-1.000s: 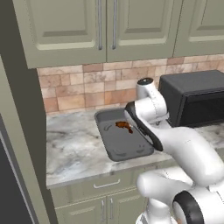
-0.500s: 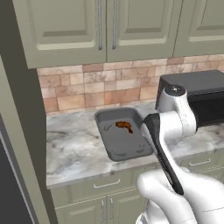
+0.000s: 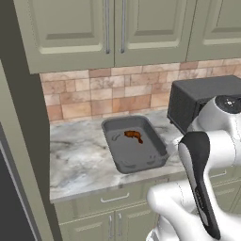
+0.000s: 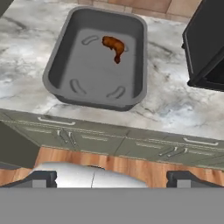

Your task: Place one corn and one chicken drumstick in each tupperware on the nearby counter, to pack two identical lunches.

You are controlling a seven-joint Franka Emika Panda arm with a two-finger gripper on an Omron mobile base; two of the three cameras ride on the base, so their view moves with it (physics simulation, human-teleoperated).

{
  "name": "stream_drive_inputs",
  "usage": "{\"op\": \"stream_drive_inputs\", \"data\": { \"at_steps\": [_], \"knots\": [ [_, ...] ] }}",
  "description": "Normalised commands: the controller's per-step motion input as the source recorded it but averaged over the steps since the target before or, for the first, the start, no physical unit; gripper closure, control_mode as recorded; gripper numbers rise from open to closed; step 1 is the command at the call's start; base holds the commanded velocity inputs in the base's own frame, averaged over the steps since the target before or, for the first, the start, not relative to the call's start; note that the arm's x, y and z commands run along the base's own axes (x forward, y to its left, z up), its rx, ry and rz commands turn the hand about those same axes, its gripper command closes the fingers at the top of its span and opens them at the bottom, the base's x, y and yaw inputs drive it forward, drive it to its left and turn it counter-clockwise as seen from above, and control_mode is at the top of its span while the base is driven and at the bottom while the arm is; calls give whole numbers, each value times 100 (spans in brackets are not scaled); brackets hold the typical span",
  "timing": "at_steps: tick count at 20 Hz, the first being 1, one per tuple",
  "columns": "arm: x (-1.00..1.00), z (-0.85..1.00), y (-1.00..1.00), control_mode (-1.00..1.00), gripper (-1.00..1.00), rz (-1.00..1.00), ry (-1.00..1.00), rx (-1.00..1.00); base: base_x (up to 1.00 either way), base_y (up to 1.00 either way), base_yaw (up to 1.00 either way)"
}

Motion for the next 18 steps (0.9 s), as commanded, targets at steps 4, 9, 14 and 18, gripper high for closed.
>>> {"op": "stream_drive_inputs", "data": {
  "at_steps": [4,9,14,18],
  "knots": [
    [0,0,0,100,-100,0,0,0,-27,-54,2],
    [0,0,0,100,-100,0,0,0,-18,-98,-4],
    [0,0,0,100,-100,0,0,0,-12,-100,-8],
    [0,0,0,100,-100,0,0,0,-22,-100,-6]
  ]
}}
